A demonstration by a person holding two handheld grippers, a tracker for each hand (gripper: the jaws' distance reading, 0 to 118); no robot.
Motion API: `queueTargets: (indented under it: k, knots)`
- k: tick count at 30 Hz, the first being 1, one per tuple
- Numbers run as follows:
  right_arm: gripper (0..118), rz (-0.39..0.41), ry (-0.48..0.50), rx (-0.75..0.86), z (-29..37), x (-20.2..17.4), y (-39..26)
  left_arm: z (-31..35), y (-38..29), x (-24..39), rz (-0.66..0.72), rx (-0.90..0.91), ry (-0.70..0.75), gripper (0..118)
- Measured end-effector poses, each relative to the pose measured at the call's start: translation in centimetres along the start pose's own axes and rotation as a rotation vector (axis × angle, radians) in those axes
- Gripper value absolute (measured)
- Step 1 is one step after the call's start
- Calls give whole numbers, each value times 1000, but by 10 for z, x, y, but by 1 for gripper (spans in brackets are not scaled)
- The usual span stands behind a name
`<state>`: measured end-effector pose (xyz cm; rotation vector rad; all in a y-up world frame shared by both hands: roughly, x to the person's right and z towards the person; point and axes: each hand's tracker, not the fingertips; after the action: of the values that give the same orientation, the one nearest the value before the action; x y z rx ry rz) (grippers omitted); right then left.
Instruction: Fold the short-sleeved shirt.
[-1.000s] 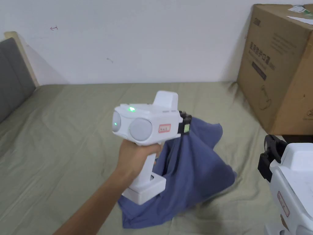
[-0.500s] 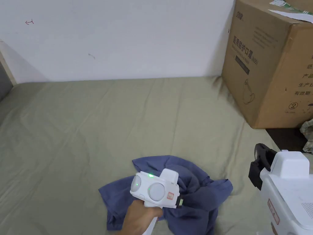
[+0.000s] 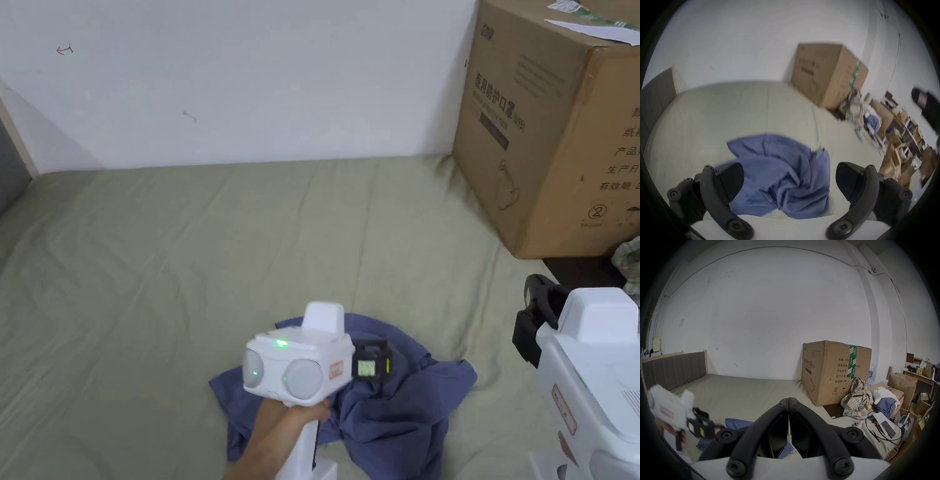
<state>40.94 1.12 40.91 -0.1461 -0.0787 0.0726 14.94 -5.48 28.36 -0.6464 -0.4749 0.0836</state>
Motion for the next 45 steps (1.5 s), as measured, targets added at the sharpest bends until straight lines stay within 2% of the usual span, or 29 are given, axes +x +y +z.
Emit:
queueTargets:
  k: [7,12,15,17,20,22,24,30,34,40,44,45]
  knots:
    - [0,-10,3,55,12,-5,19,99,35,-19,-13,372,142,117]
    - [0,-16,7,82,15,-9,26,138,31,-35,-69,523,275,116]
    - [0,-15,8,90,16,-11,28,149,21,-44,-100,582,341,108]
    - [0,-16,12,94,16,-13,28,153,14,-49,-119,603,363,79]
    - [0,-14,18,97,17,-16,28,156,7,-51,-140,614,399,54]
    - [0,-13,22,95,16,-17,28,154,7,-56,-137,593,396,3]
    - [0,-14,26,93,15,-18,27,153,5,-62,-90,558,343,0]
    - [0,-13,28,87,12,-19,26,141,8,-68,-97,489,376,0]
    - [0,-13,27,75,7,-18,22,116,12,-90,22,247,327,0]
    - [0,-13,24,42,-7,-15,11,49,-5,-136,123,-65,273,0]
    - [0,-12,22,10,-19,-14,1,2,-24,-164,196,-200,259,0]
    - [0,-10,19,0,-23,-13,-1,-9,-30,-171,211,-229,256,4]
